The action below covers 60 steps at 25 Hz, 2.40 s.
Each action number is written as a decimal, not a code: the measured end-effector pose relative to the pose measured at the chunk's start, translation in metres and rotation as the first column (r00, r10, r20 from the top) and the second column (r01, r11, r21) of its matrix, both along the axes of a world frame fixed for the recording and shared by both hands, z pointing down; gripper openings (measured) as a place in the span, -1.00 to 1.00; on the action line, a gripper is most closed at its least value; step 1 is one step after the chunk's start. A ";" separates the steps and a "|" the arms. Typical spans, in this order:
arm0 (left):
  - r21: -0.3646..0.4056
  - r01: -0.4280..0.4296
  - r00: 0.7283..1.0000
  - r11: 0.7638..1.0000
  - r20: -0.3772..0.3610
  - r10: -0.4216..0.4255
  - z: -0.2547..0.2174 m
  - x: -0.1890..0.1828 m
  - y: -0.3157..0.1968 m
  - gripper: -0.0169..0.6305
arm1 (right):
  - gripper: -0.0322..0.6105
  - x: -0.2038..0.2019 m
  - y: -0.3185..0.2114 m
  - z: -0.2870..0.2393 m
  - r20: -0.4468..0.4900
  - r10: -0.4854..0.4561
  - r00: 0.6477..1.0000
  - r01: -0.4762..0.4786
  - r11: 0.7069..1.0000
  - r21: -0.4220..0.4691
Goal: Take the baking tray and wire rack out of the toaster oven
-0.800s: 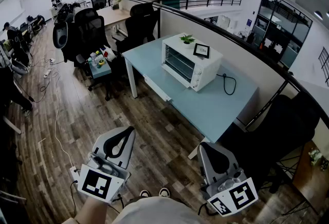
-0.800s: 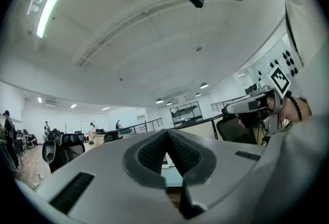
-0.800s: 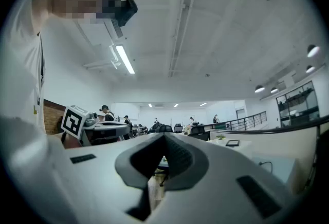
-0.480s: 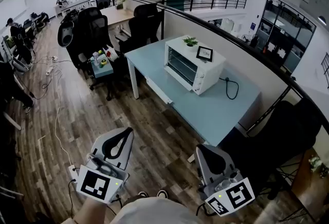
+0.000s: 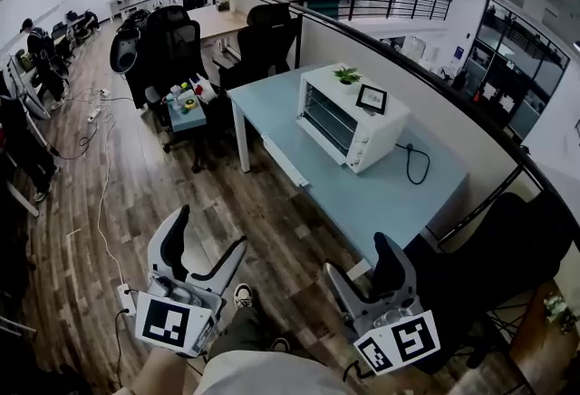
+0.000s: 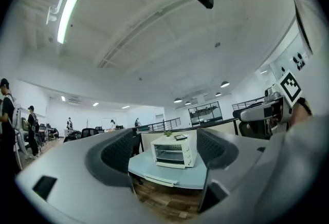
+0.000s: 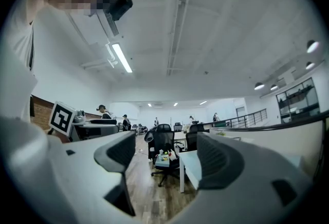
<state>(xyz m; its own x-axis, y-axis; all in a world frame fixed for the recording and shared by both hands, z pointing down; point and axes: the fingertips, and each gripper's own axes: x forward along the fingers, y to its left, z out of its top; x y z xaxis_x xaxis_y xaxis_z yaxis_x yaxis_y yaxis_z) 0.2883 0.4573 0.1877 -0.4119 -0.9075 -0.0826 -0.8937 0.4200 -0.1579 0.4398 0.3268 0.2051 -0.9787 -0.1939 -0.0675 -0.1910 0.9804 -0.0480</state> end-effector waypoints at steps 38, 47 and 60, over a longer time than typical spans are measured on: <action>-0.040 -0.263 0.921 0.964 -0.307 0.239 0.090 -0.380 -0.233 0.21 | 0.11 -0.335 -0.226 0.138 -0.123 0.260 0.958 -0.284 0.784 -0.552; -0.015 -0.382 0.819 0.924 -0.468 0.331 0.131 -0.414 -0.320 0.21 | 0.08 -0.357 -0.283 0.193 -0.155 0.385 0.910 -0.386 0.646 -0.659; -0.036 -0.457 0.677 0.889 -0.663 0.321 0.219 -0.446 -0.439 0.20 | 0.01 -0.376 -0.366 0.269 -0.195 0.469 0.861 -0.441 0.499 -0.746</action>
<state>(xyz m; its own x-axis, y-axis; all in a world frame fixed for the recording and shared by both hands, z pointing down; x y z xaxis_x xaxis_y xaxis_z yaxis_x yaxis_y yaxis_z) -0.1580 0.0183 0.4065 0.0887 -0.9657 0.2439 -0.8878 0.0344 0.4589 0.0639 -0.0396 0.4738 -0.7401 -0.6055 0.2926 -0.5850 0.3651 -0.7242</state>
